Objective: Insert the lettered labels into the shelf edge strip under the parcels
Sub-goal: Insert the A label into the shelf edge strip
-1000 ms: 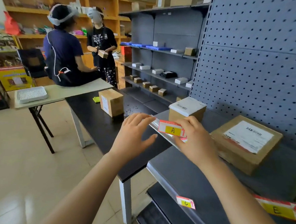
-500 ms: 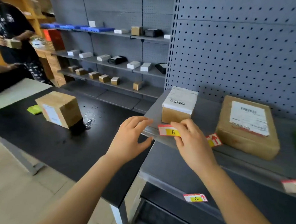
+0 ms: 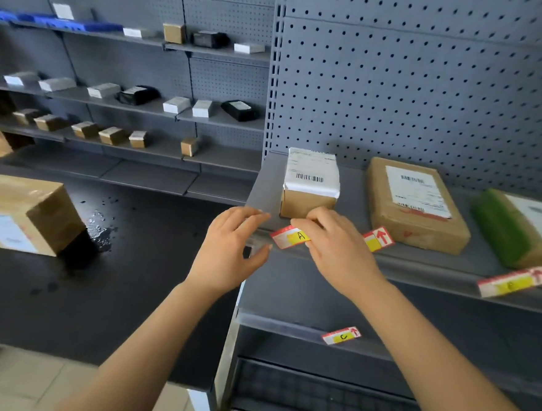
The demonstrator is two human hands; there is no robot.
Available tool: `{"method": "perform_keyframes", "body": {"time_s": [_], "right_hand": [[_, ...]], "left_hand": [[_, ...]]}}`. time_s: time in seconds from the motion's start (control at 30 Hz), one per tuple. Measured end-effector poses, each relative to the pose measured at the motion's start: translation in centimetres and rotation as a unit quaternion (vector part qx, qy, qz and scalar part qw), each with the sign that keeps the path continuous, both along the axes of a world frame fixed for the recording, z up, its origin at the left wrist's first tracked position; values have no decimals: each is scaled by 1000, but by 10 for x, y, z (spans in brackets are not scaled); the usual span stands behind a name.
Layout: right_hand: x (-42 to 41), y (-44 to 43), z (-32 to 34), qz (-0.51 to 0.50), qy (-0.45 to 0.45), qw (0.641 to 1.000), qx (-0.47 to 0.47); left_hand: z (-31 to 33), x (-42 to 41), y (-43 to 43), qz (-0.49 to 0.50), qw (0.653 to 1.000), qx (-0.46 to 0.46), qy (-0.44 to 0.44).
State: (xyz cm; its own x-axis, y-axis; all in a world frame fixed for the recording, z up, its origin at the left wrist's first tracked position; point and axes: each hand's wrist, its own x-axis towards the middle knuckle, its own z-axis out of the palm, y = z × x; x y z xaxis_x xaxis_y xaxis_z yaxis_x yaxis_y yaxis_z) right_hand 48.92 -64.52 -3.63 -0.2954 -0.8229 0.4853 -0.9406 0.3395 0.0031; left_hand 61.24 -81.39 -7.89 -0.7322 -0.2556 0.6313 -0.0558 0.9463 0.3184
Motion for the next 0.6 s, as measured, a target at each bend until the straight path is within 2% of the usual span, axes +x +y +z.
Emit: {"method": "perform_keyframes", "body": {"time_s": [0.2, 0.43, 0.6], "right_hand": [[1, -1, 1, -7, -42, 999, -12], [-1, -1, -11, -41, 5, 998, -56], [4, 12, -3, -54, -23, 995, -77]], "left_hand": [[0, -1, -3, -20, 1000, -5, 11], [3, -3, 6, -42, 999, 5, 3], [7, -9, 17, -68, 998, 0, 1]]}}
